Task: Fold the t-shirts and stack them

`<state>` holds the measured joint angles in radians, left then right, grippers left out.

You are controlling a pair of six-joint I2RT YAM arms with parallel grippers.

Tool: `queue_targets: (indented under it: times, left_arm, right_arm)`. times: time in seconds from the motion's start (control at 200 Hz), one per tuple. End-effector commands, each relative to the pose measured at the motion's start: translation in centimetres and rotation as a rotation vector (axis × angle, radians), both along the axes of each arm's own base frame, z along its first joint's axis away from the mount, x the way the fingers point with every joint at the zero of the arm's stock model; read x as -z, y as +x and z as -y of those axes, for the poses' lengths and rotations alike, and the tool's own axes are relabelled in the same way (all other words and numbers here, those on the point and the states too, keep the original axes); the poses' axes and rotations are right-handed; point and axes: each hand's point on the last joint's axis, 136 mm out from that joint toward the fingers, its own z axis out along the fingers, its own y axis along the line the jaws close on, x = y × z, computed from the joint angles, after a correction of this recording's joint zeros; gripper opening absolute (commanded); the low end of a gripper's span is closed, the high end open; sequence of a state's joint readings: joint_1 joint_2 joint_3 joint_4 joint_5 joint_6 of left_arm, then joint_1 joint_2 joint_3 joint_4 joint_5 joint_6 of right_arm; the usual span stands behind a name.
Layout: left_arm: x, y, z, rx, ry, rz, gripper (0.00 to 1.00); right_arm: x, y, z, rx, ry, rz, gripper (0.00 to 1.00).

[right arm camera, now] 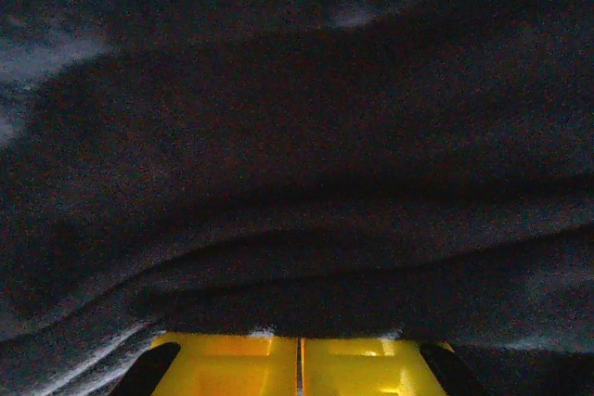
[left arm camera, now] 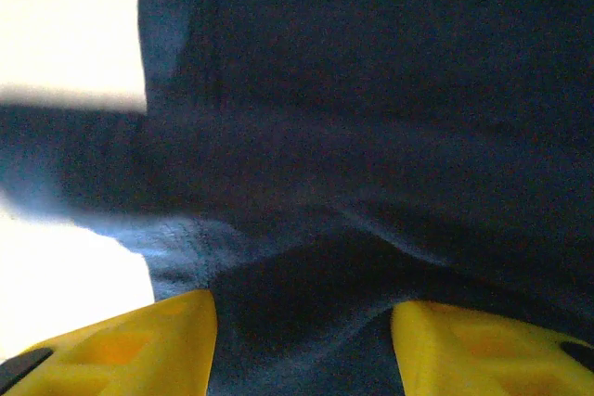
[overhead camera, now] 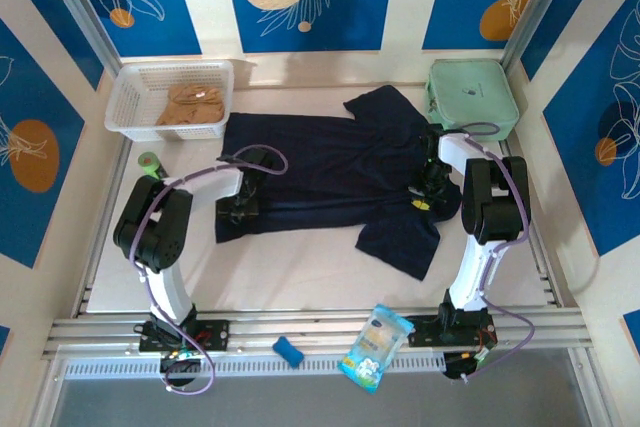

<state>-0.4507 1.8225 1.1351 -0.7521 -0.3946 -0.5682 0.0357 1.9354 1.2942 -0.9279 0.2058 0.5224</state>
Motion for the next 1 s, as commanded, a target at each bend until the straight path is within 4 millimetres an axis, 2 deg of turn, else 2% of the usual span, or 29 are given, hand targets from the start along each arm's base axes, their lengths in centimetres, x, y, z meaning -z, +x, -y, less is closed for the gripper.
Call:
queue_targets:
  times: [0.0, 0.075, 0.125, 0.255, 0.335, 0.4, 0.475, 0.615, 0.695, 0.871, 0.996]
  left_arm:
    - [-0.7, 0.4, -0.4, 0.024, 0.031, -0.009, 0.53]
    - [-2.9, 0.3, 0.3, 0.059, 0.024, 0.006, 0.55]
    - [-5.1, 0.8, 1.0, 0.089, 0.031, 0.038, 0.59]
    - [-10.0, 3.1, 2.6, 0.147, 0.014, 0.120, 0.65]
    - [-11.6, 5.1, 3.0, 0.157, 0.024, 0.169, 0.67]
    - [-12.0, 6.9, 3.2, 0.153, 0.020, 0.194, 0.67]
    - [-11.8, 9.4, 3.7, 0.151, -0.010, 0.227, 0.67]
    - [-10.2, 14.6, 5.0, 0.139, -0.102, 0.297, 0.67]
    - [-9.0, 17.5, 5.9, 0.151, -0.123, 0.325, 0.65]
    - [-6.1, 21.7, 6.1, 0.155, -0.063, 0.333, 0.61]
    - [-3.3, 22.9, 5.3, 0.136, -0.022, 0.287, 0.61]
  right_arm:
    - [-0.2, 1.3, 0.5, -0.014, -0.011, 0.050, 0.09]
    - [-2.5, 1.8, 0.0, -0.033, -0.001, 0.102, 0.12]
    - [-4.3, 2.4, -0.1, -0.044, 0.001, 0.137, 0.13]
    - [-8.2, 5.5, -0.8, -0.082, 0.025, 0.240, 0.17]
    - [-9.2, 8.2, -1.4, -0.116, 0.047, 0.288, 0.19]
    - [-9.0, 10.5, -1.8, -0.149, 0.058, 0.316, 0.20]
    - [-8.6, 13.4, -2.0, -0.191, 0.068, 0.352, 0.19]
    - [-7.3, 18.3, -2.6, -0.252, 0.083, 0.408, 0.05]
    - [-6.6, 20.4, -2.7, -0.273, 0.073, 0.429, 0.01]
    - [-4.1, 22.7, -2.7, -0.291, 0.040, 0.409, 0.00]
    - [-1.8, 22.8, -2.5, -0.271, 0.038, 0.356, 0.00]
